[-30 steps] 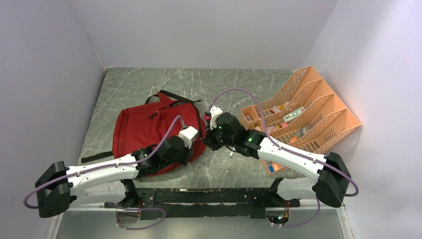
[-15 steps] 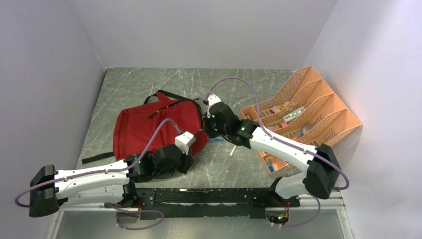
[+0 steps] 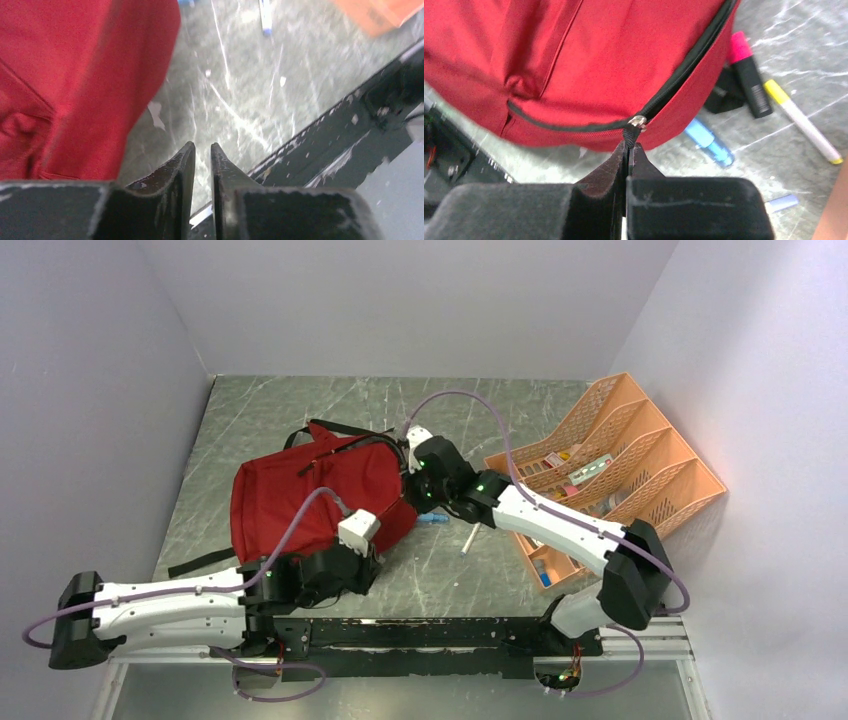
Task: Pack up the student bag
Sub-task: Zip the student bag at the center of the board.
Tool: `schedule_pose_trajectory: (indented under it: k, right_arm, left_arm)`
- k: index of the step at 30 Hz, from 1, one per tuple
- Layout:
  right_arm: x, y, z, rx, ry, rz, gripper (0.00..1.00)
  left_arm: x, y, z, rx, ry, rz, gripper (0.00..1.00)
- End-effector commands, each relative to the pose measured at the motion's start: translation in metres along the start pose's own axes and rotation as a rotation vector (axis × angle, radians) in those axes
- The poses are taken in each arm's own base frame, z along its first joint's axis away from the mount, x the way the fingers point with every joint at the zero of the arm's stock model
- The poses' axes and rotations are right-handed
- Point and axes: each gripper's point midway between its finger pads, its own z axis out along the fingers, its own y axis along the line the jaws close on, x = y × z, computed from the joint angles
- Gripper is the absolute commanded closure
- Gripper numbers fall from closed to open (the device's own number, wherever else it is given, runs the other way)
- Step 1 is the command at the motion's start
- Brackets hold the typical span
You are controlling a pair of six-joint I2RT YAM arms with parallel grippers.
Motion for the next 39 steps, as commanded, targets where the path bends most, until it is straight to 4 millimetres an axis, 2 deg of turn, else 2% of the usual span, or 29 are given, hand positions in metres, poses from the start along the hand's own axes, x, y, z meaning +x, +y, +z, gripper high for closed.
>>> schedule_pose_trajectory:
  k: [1,3,7,8,9,11,16,22,25,27,30,32,36,39]
  right_arm:
    - [0.019,0.034,-0.023,-0.244,0.033,-0.055,1.00]
    - [0.028,0.046,-0.035,-0.328,0.047,-0.064,1.00]
    - [0.040,0.059,-0.052,-0.428,0.056,-0.063,1.00]
    - [0.042,0.060,-0.054,-0.436,0.057,-0.059,1.00]
    - [0.044,0.061,-0.056,-0.446,0.062,-0.060,1.00]
    - [0.047,0.064,-0.060,-0.470,0.068,-0.063,1.00]
    - [0.045,0.063,-0.069,-0.470,0.043,-0.068,1.00]
    - [0.045,0.060,-0.073,-0.462,0.040,-0.081,1.00]
    - [0.048,0.060,-0.073,-0.466,0.044,-0.087,1.00]
    - [0.049,0.060,-0.074,-0.468,0.046,-0.089,1.00]
    - [0.050,0.058,-0.073,-0.459,0.045,-0.088,1.00]
    - [0.049,0.057,-0.073,-0.450,0.041,-0.086,1.00]
    - [0.045,0.050,-0.067,-0.397,0.034,-0.070,1.00]
    - [0.040,0.042,-0.060,-0.340,0.048,-0.058,1.00]
  left_arm:
    - [-0.068,0.014,-0.026,-0.105,-0.224,-0.009,0.63]
    - [-0.086,0.022,-0.038,-0.143,-0.287,0.004,0.44]
    - [-0.105,0.017,-0.050,-0.101,-0.341,0.130,0.28]
    - [-0.106,0.013,-0.049,-0.083,-0.347,0.155,0.16]
    - [-0.105,0.011,-0.047,-0.070,-0.344,0.184,0.11]
    - [-0.102,0.004,-0.040,-0.048,-0.325,0.239,0.09]
    - [-0.081,-0.011,-0.017,-0.005,-0.216,0.359,0.12]
    - [-0.062,0.000,0.004,-0.077,-0.138,0.430,0.14]
    - [-0.062,0.009,0.008,-0.135,-0.140,0.445,0.18]
    - [-0.064,0.013,0.009,-0.168,-0.149,0.445,0.24]
    - [-0.062,0.013,0.011,-0.165,-0.148,0.451,0.43]
    - [-0.056,0.011,0.013,-0.148,-0.131,0.448,0.63]
    - [-0.043,0.009,0.016,-0.130,-0.079,0.416,0.92]
    - [-0.030,0.011,0.016,-0.130,-0.027,0.366,0.95]
